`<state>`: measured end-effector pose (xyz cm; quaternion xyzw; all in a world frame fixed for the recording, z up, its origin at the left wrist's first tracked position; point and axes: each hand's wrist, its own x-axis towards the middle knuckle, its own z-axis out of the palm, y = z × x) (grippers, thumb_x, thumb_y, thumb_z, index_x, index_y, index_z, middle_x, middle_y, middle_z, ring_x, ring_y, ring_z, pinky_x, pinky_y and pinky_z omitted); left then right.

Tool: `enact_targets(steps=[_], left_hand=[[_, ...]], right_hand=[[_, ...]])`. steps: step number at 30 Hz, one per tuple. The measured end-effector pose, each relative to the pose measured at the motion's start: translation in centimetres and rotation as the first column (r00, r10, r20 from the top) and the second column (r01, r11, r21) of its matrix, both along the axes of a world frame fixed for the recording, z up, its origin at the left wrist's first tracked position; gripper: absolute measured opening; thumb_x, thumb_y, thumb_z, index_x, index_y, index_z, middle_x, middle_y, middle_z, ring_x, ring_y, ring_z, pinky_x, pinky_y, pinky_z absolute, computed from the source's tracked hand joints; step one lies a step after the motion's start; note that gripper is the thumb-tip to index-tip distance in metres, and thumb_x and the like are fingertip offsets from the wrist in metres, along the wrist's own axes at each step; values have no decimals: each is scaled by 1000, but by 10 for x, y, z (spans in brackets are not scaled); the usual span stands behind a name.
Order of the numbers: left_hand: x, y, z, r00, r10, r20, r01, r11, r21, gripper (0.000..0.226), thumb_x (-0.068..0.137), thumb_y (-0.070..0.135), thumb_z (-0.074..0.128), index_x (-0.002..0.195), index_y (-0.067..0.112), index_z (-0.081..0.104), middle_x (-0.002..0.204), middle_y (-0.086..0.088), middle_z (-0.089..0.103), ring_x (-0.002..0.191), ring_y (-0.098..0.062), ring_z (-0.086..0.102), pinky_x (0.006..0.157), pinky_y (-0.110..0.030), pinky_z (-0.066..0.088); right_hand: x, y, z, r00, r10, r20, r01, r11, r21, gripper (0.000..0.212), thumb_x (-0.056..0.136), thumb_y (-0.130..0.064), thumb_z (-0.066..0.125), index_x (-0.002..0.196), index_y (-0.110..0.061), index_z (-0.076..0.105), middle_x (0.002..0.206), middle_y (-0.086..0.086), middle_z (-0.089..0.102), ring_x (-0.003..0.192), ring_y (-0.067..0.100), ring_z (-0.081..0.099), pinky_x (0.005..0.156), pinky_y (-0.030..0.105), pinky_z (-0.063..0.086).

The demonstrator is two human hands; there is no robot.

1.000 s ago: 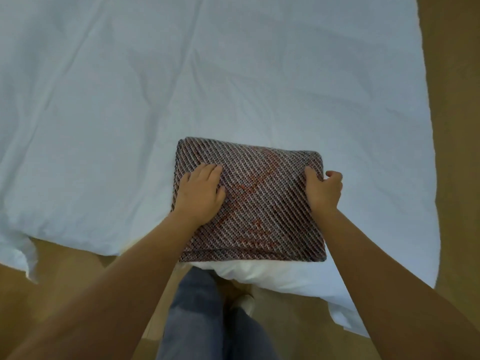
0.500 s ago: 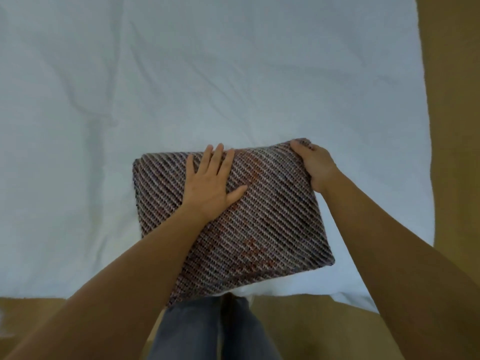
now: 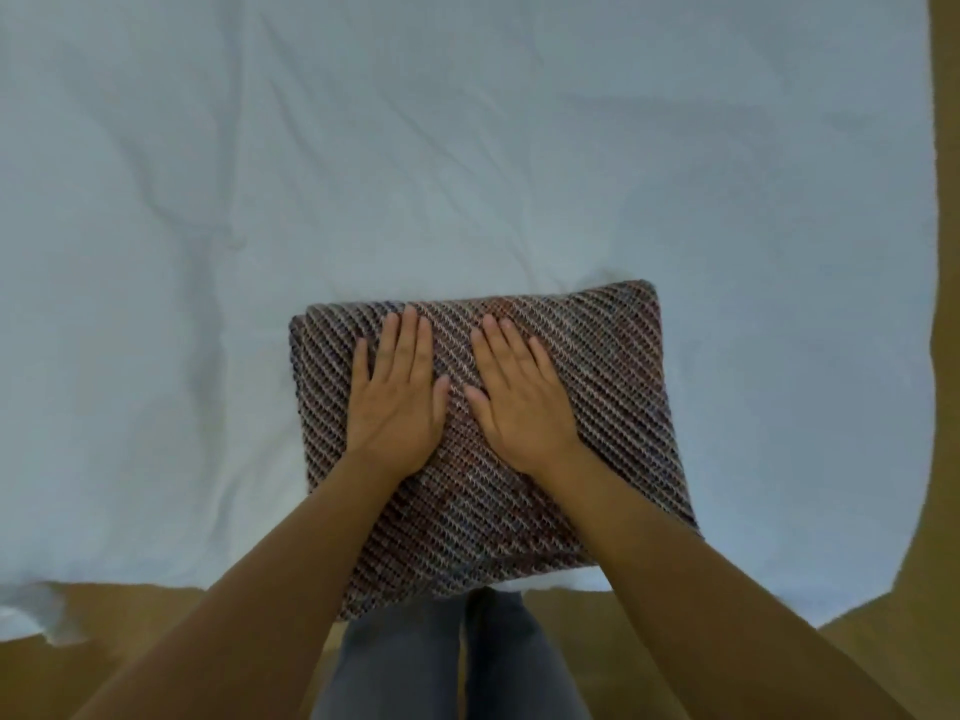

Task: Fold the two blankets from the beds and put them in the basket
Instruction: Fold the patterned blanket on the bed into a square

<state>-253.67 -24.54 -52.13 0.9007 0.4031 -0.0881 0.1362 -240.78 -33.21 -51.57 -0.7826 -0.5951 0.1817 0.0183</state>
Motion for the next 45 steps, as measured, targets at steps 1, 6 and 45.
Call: enact_targets(steps=[1, 6, 45], left_hand=[[-7, 5, -4, 1000, 14, -13, -14, 1000, 5, 61, 94, 48, 3, 139, 15, -21, 149, 1, -22, 137, -10, -22, 106, -33, -25], [-35, 28, -13, 993, 66, -94, -65, 998, 8, 75, 85, 62, -1, 141, 15, -17, 153, -1, -14, 141, -12, -13, 110, -33, -21], [-51, 16, 39, 491, 864, -112, -584, 231, -778, 73, 59, 26, 86, 123, 8, 54, 128, -10, 59, 96, -21, 58, 84, -29, 45]], right_hand=[[12, -7, -6, 999, -17, 33, 18, 1000, -16, 61, 99, -41, 25, 147, -13, 1, 155, 2, -6, 143, 17, -9, 113, 30, -16], [63, -31, -15, 966, -193, 174, 221, 963, -158, 63, 94, -52, 10, 140, -20, -19, 150, 0, -19, 139, 11, -18, 108, 30, -25], [71, -104, 46, -40, -800, -599, 724, 390, -569, 67, 65, -41, 80, 122, -15, 56, 102, -3, 63, 78, 5, 60, 65, 19, 45]])
